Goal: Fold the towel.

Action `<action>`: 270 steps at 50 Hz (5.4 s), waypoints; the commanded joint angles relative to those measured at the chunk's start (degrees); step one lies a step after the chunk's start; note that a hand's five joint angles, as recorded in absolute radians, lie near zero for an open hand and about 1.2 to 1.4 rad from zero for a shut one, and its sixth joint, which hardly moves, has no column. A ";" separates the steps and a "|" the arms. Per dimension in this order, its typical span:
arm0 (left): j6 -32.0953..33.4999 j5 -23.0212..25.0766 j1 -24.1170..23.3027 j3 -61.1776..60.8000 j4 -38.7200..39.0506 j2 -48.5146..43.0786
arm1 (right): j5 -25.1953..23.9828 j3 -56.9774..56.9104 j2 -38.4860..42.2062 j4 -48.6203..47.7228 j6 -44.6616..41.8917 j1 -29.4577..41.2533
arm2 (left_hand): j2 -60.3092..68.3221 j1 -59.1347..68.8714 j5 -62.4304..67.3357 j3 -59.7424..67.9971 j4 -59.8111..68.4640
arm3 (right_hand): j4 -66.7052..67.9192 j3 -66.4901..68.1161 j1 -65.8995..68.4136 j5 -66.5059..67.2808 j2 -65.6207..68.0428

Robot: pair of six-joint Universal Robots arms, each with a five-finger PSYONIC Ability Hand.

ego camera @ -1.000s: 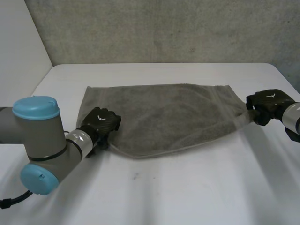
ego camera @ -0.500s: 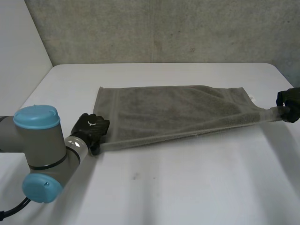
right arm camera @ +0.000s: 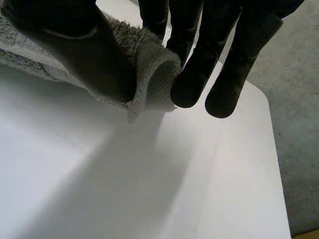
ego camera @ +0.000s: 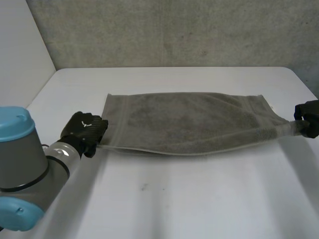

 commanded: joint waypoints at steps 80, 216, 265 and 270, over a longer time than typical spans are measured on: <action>6.68 3.50 0.16 54.56 -20.03 -39.30 | 13.30 -41.46 30.63 10.31 -2.16 8.85 | -56.88 -55.09 -56.07 -56.80 -56.90 | -66.89 -65.95 -66.31 -66.22 -65.48; -9.32 2.97 -3.62 21.52 -7.29 -6.61 | 6.27 0.73 1.63 -19.40 3.37 43.30 | -59.61 -57.82 -58.81 -59.54 -59.63 | -66.89 -65.95 -66.31 -66.22 -65.48; -15.74 -1.34 -5.29 12.64 -5.27 -1.34 | 11.80 -2.70 6.72 -16.32 -9.81 52.27 | -59.40 -57.61 -58.60 -59.33 -59.42 | 3.11 4.05 3.69 3.78 4.52; -15.82 -1.16 -3.27 10.44 -5.18 0.60 | 12.33 -8.84 16.81 -12.11 -18.23 60.60 | -59.57 -57.78 -58.76 -59.49 -59.58 | 3.11 4.05 3.69 3.78 4.52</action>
